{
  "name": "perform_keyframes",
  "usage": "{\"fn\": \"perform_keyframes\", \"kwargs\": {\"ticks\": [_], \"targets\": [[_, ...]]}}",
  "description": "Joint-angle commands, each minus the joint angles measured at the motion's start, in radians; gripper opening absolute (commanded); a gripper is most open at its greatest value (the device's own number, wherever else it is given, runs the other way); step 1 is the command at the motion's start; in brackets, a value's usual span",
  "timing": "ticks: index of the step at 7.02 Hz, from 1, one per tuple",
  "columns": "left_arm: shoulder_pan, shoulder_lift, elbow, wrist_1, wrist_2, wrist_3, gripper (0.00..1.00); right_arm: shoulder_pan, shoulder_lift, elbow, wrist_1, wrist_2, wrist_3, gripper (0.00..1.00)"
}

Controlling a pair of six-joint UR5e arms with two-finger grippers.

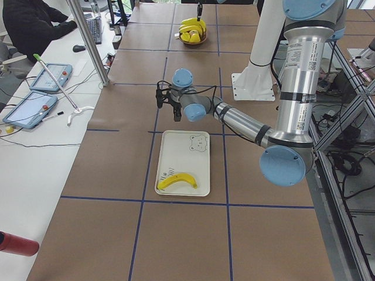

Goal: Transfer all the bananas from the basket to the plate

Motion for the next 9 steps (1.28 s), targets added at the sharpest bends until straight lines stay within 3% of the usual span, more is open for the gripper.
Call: {"fn": "perform_keyframes", "kwargs": {"ticks": [1,2,3,6,8,9], "targets": [[0.003,-0.016,-0.001,0.001,0.0,0.0,0.99,0.053,0.129,0.023,-0.006,0.137,0.018,0.0],[0.02,-0.031,0.001,-0.001,0.0,-0.013,0.99,-0.008,0.259,0.024,-0.006,0.122,0.146,0.0],[0.044,-0.088,0.01,-0.001,-0.002,-0.067,0.99,-0.116,0.397,0.021,-0.006,0.04,0.316,0.0],[0.083,-0.278,0.004,-0.013,-0.002,-0.31,0.99,-0.515,0.596,0.017,-0.028,-0.453,0.477,0.0],[0.164,-0.378,0.004,-0.071,0.03,-0.481,0.99,-0.637,0.74,0.011,-0.143,-0.583,0.505,0.01],[0.264,-0.419,0.001,-0.071,0.132,-0.525,0.99,-0.665,0.812,0.011,-0.218,-0.615,0.506,0.01]]}}
